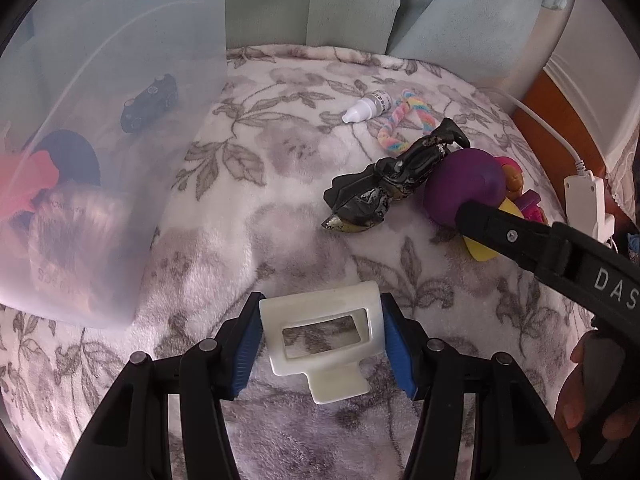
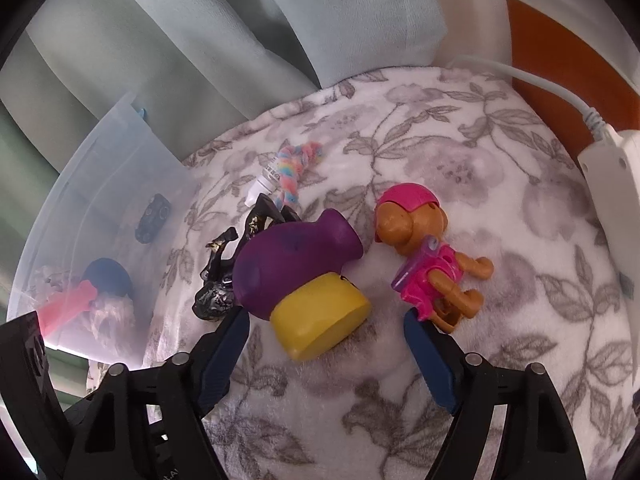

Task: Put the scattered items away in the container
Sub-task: 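Close the right tool on the purple-yellow toy while the left tool holds the white clip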

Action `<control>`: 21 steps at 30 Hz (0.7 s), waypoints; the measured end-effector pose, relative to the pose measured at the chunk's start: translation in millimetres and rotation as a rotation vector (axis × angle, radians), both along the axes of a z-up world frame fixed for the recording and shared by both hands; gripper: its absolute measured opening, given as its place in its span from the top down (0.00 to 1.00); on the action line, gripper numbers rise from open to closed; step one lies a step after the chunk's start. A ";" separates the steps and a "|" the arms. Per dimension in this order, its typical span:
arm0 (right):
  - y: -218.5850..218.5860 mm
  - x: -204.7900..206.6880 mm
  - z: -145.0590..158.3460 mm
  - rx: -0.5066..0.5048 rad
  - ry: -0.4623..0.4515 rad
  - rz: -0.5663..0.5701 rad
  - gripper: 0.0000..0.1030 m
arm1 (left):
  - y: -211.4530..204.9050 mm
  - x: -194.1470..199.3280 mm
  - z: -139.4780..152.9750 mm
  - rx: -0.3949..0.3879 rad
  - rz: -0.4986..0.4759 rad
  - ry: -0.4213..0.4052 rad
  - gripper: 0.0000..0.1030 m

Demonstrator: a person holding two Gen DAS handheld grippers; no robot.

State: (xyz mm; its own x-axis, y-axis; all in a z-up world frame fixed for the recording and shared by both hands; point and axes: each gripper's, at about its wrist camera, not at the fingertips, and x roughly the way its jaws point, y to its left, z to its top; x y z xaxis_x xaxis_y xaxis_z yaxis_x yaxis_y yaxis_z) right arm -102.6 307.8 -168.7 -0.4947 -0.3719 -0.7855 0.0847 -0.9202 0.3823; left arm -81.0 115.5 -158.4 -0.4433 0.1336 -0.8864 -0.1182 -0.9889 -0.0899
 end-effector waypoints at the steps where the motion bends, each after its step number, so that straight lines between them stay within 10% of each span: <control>1: -1.0 -1.7 -0.4 0.001 0.004 0.012 0.20 | 0.4 0.5 -0.3 -0.002 -0.002 0.001 0.43; 9: -13.0 -11.0 -1.3 0.042 0.037 0.084 0.22 | 4.5 4.0 -2.7 -0.037 -0.023 0.004 0.43; 21: -16.0 -1.5 1.2 0.019 0.033 0.067 0.52 | 0.8 4.5 -1.4 -0.041 -0.035 0.013 0.45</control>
